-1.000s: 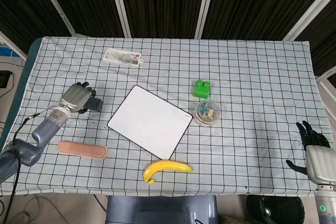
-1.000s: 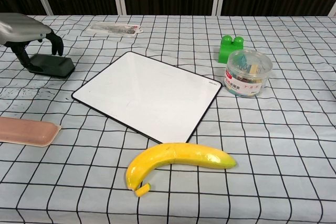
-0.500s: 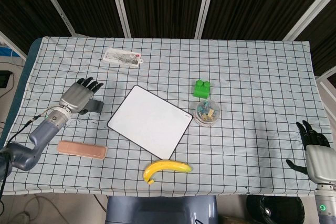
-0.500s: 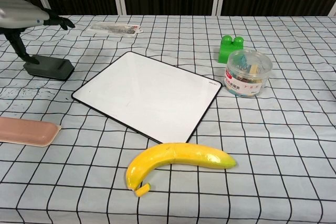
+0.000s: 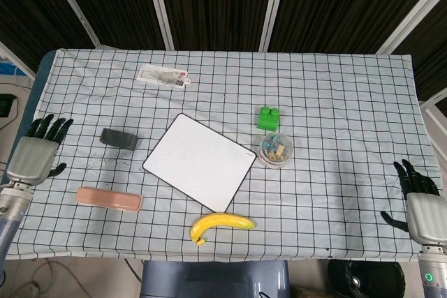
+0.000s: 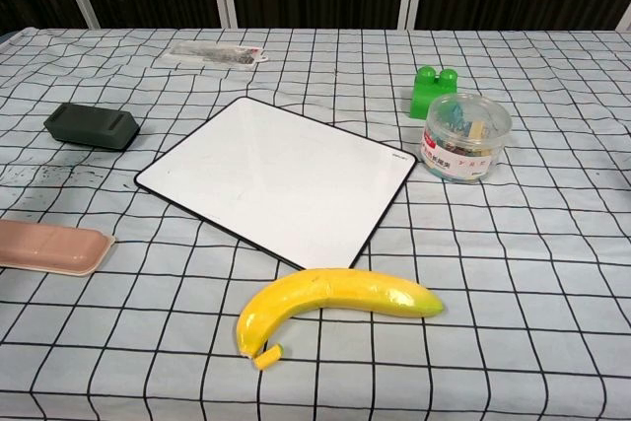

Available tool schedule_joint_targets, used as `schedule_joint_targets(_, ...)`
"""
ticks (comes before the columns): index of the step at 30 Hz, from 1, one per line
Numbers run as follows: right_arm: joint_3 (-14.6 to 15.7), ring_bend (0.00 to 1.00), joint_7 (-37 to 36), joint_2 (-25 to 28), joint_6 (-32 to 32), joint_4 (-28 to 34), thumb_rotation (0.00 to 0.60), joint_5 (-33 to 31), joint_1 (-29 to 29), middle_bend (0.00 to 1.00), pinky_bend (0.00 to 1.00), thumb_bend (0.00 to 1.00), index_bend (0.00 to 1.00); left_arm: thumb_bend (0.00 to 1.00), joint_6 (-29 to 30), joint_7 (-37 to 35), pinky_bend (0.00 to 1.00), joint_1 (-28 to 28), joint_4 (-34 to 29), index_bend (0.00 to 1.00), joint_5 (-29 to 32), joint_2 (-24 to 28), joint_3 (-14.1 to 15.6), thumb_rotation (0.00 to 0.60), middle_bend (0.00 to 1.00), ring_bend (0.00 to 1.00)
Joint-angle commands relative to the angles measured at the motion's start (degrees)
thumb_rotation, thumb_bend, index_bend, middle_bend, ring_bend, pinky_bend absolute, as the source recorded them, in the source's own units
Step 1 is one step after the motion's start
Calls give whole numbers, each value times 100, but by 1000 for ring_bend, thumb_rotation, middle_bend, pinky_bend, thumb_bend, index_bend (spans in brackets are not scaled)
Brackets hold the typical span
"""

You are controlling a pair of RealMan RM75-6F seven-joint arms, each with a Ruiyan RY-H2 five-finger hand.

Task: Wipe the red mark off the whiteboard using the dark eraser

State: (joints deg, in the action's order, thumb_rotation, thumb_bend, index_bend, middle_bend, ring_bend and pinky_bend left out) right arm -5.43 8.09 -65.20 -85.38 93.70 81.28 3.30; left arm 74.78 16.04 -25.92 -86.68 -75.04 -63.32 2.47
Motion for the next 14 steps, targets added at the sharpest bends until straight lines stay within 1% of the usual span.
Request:
schedule_joint_targets(1, -2, 168, 21, -4, -9, 0, 600, 13, 4, 84, 183, 31, 0, 143, 384, -448, 98, 421, 31, 55, -454, 161, 308, 600, 96, 0)
schedule_joint_targets(4, -5, 168, 42, -8, -23, -13, 600, 20, 2, 84, 183, 31, 0, 142, 824, -438, 79, 682, 39, 55, -752, 177, 350, 600, 95, 0)
schedule_joint_targets(8, -9, 168, 26, -6, -13, -20, 600, 12, 5, 84, 182, 31, 0, 137, 1259, -695, 62, 995, 140, 55, -1015, 117, 376, 600, 91, 0)
schedule_joint_targets(10, -4, 168, 19, -3, -2, -21, 600, 17, 8, 84, 182, 31, 0, 134, 1387, -823, 58, 1111, 256, 54, -1092, 67, 357, 600, 89, 0)
schedule_joint_targets(14, -1, 168, 17, -5, -16, -28, 600, 40, 8, 84, 183, 30, 0, 127, 1402, -984, 53, 1184, 338, 47, -1251, 59, 354, 600, 78, 0)
